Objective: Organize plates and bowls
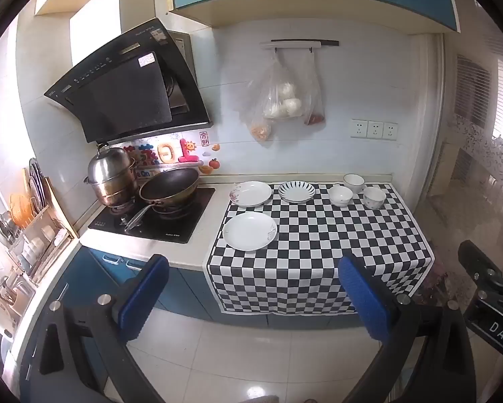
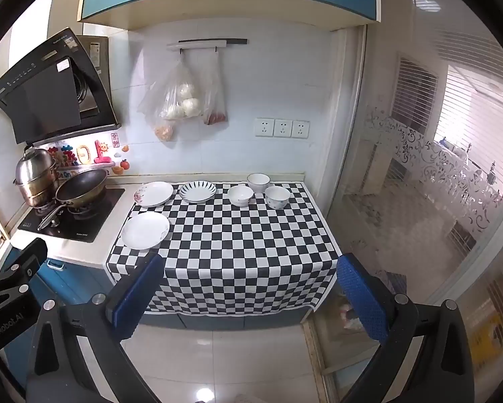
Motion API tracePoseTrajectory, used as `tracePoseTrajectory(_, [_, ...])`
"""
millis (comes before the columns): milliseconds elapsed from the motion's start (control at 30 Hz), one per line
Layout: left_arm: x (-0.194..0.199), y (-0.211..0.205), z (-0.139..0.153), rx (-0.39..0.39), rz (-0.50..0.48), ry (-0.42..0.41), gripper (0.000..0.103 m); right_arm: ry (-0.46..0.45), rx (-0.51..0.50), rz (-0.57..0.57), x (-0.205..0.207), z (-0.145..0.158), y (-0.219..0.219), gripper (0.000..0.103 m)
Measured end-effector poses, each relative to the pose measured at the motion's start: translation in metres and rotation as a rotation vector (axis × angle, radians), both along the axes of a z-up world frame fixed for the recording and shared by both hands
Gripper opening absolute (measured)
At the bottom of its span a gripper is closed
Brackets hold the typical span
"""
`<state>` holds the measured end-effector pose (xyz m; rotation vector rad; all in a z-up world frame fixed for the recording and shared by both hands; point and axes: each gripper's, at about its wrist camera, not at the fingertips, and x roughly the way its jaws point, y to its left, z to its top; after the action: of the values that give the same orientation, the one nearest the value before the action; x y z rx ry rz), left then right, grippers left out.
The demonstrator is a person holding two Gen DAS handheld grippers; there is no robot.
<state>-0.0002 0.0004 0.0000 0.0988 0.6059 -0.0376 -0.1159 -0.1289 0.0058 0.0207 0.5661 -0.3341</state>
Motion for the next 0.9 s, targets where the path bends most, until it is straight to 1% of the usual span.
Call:
tracePoseTrajectory(33, [0.0, 0.0, 0.0, 0.003, -0.001, 0.004, 0.103, 0.016, -0.01, -0.003, 0.001, 0.001, 0.0, 0.103])
tracePoseTrajectory(133, [0.0, 0.001, 0.0, 0.003, -0.001, 0.002, 0.103, 0.007, -0.013, -0.007, 0.0, 0.004, 0.0, 0.103])
tracePoseTrajectory(267, [-0.003, 0.001, 0.007, 0.001, -0.002, -0.005, 0.103, 0.0, -0.012, -0.011, -0.001, -0.003, 0.005, 0.103])
tracePoseTrajectory(400, [-0.003, 0.003, 0.011, -0.002, -0.002, -0.01, 0.103, -0.014, -0.008, -0.014, -0.004, -0.003, 0.003, 0.103])
tracePoseTrajectory(433, [-0.002, 0.003, 0.011, -0.004, -0.004, -0.01, 0.103, -0.015, -0.007, -0.01, -0.007, 0.003, 0.001, 0.103])
tracePoseTrajectory(900, [-0.004, -0.002, 0.004, 0.002, -0.004, -0.008, 0.103, -0.007, 0.014, -0.019, -0.005, 0.0, 0.0, 0.103])
